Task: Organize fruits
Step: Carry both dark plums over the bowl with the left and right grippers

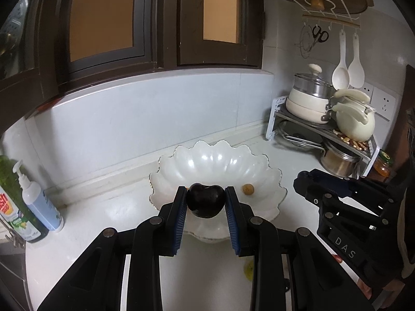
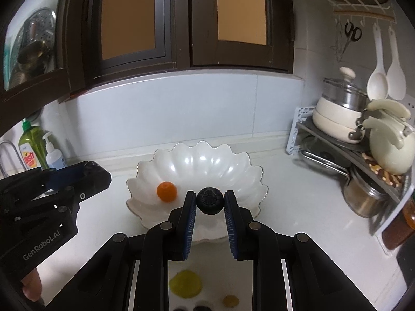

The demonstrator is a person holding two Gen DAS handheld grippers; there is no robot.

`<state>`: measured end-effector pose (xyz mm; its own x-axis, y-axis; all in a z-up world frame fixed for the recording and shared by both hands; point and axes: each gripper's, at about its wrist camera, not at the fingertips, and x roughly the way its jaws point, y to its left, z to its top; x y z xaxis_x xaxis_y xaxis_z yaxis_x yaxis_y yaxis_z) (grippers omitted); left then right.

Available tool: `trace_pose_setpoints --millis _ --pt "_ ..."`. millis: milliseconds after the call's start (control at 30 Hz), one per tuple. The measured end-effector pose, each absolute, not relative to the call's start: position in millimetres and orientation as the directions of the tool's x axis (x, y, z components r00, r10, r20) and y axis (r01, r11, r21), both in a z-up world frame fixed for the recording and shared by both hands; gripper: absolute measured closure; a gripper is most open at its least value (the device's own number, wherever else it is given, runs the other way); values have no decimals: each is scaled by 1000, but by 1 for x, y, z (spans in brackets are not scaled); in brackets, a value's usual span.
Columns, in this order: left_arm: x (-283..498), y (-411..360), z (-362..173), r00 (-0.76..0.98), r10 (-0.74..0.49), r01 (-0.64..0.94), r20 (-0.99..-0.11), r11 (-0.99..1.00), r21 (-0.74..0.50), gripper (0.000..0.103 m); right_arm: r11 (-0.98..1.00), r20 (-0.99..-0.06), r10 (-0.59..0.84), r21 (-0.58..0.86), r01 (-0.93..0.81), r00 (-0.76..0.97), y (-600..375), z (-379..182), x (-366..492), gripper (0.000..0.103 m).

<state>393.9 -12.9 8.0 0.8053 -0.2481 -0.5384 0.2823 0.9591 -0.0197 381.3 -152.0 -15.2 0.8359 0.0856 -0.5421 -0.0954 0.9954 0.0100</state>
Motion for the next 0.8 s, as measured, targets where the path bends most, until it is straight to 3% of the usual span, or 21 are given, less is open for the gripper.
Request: trace_pose_setpoints --millis 800 --pt "509 -30 -10 732 -183 251 -656 968 10 73 994 -642 82 3 -105 763 -162 -25 495 79"
